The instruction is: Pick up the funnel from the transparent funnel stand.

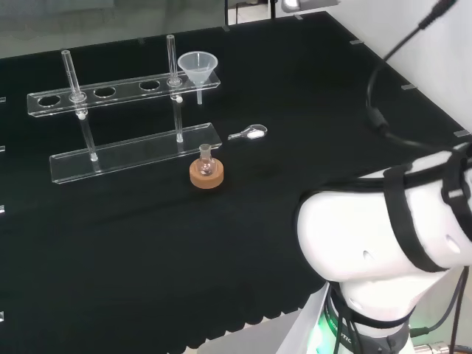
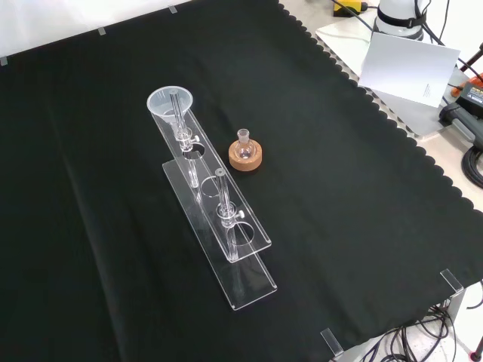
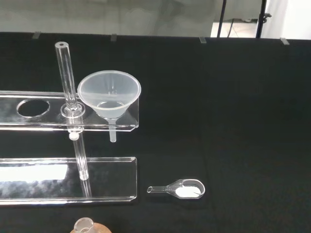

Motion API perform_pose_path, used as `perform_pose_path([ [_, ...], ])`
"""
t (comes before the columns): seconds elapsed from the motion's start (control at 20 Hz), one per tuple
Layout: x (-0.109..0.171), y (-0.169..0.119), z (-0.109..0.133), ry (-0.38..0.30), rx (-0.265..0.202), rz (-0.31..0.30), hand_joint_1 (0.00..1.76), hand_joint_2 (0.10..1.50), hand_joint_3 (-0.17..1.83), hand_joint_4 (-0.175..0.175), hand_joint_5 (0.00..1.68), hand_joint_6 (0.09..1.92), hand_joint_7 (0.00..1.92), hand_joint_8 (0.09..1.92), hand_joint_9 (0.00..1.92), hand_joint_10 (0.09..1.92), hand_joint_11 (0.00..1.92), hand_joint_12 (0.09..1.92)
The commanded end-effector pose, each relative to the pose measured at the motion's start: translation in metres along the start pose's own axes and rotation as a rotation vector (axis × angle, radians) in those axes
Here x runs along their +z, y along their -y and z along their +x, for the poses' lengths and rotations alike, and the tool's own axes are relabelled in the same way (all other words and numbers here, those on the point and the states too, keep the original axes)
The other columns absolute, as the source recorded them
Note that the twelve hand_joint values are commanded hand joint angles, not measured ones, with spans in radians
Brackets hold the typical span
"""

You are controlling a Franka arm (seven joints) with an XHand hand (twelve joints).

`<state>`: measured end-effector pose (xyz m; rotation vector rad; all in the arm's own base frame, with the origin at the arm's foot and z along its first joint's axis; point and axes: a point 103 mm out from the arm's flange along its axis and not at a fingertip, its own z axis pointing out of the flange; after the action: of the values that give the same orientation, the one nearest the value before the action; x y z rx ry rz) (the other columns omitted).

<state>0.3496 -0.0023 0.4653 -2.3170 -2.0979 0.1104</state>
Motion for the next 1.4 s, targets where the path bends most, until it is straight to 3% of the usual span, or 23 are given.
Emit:
perform_pose_path([
  [0.05,0.015,-0.066,0.008,0.022,0.015,0.031,0.00,1.24,0.35,-0.008,0.26,0.09,0.00,0.55,0.18,0.67,0.04,1.39],
  [0.85,0.071,-0.158,0.030,0.044,-0.038,0.123,0.00,1.22,0.33,-0.021,0.24,0.09,0.01,0.55,0.19,0.68,0.05,1.40],
  [1.4,0.126,-0.181,0.037,0.083,-0.122,0.223,0.21,1.03,0.24,-0.013,0.20,0.09,0.01,0.60,0.18,0.73,0.02,1.45],
])
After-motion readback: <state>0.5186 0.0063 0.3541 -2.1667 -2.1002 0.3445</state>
